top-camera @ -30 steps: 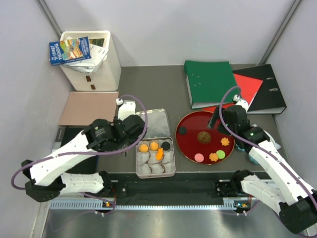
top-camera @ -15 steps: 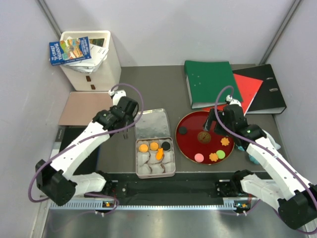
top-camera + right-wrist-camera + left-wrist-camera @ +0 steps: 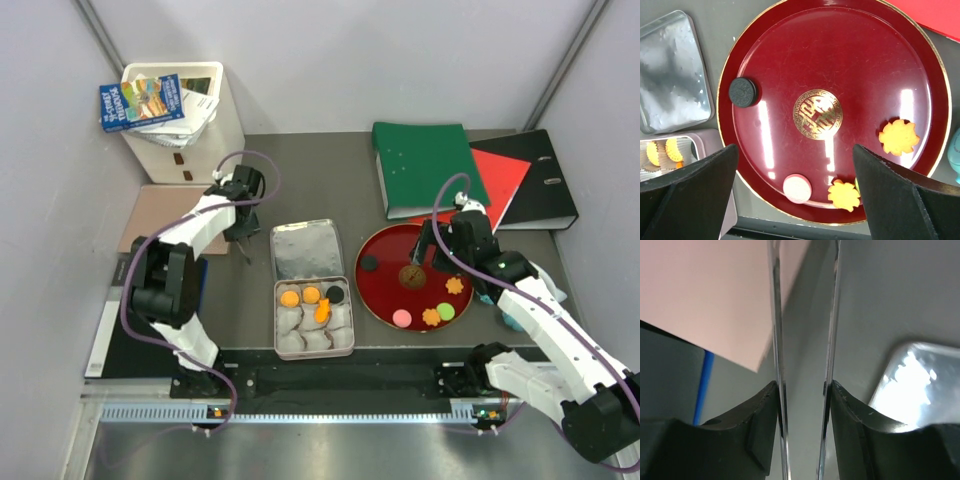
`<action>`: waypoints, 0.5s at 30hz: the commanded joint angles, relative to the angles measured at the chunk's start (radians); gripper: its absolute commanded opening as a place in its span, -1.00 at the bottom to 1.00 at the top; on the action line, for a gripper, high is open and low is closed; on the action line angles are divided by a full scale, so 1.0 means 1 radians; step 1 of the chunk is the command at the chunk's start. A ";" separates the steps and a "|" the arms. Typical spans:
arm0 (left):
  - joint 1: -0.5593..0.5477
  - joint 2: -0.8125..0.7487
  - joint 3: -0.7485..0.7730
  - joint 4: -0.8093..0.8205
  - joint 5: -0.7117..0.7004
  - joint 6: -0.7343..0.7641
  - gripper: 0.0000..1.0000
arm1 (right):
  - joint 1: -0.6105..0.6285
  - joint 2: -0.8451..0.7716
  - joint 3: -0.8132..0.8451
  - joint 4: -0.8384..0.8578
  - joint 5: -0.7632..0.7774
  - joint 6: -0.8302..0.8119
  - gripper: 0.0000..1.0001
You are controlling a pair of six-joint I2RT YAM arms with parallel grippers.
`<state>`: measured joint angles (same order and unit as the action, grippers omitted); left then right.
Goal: Pack the cookies
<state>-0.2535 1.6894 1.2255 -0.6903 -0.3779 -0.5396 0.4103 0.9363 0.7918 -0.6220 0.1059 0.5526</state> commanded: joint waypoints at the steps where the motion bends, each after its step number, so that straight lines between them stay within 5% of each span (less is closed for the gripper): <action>1: 0.066 0.030 0.075 -0.035 0.013 0.033 0.01 | 0.007 -0.016 0.037 0.008 0.031 -0.026 0.92; 4: 0.085 0.006 0.046 -0.040 0.001 0.046 0.13 | 0.007 -0.019 0.026 0.008 0.041 -0.026 0.93; 5: 0.088 0.000 0.037 -0.052 -0.007 0.044 0.41 | 0.005 -0.021 0.024 0.010 0.041 -0.025 0.93; 9: 0.091 -0.058 -0.030 -0.049 -0.027 0.030 0.80 | 0.007 -0.014 0.012 0.024 0.035 -0.025 0.93; 15: 0.091 -0.154 -0.040 -0.057 -0.019 0.036 0.97 | 0.013 0.002 0.023 0.030 0.035 -0.026 0.93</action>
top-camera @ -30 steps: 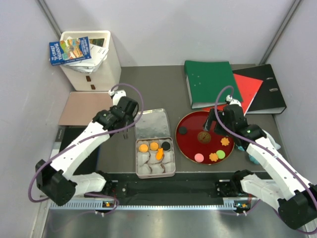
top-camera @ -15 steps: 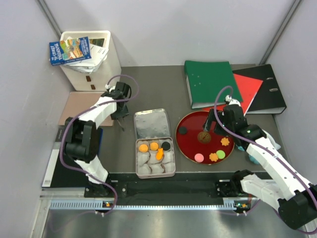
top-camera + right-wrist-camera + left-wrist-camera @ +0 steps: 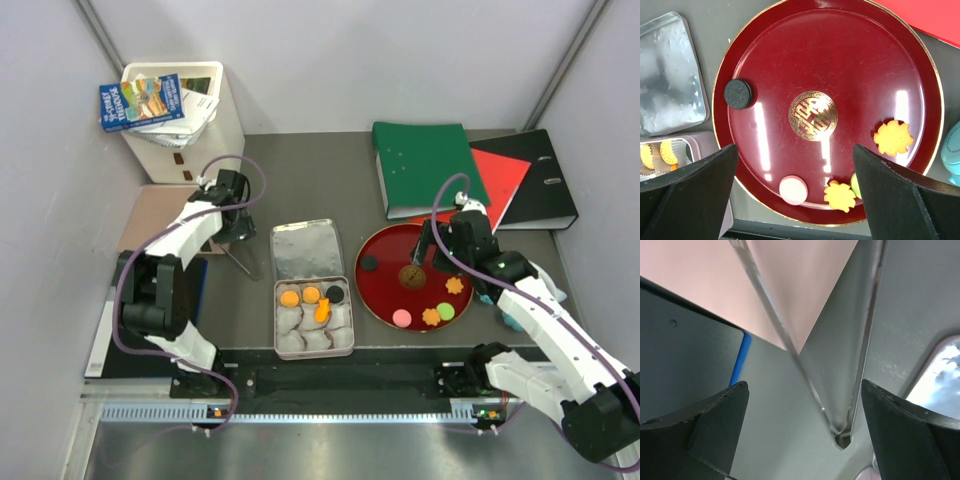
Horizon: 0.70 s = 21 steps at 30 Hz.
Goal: Pack the cookies
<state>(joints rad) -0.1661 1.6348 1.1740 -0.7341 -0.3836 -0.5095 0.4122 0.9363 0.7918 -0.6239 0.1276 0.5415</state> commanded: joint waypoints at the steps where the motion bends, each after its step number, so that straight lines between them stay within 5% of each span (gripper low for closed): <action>1: 0.004 -0.108 0.022 -0.020 -0.008 0.000 0.96 | 0.014 0.004 0.026 0.032 0.014 -0.015 0.93; 7: -0.045 -0.188 -0.037 0.183 0.241 -0.004 0.72 | 0.019 0.021 0.037 0.033 0.000 -0.014 0.93; 15: -0.214 -0.006 -0.022 0.295 0.299 -0.035 0.55 | 0.019 0.025 0.057 0.016 -0.019 -0.003 0.93; 21: -0.216 0.103 -0.034 0.337 0.301 -0.061 0.44 | 0.019 0.024 0.060 0.003 -0.014 -0.003 0.92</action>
<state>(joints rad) -0.3916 1.7115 1.1473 -0.4721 -0.0917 -0.5457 0.4232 0.9604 0.7940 -0.6239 0.1120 0.5423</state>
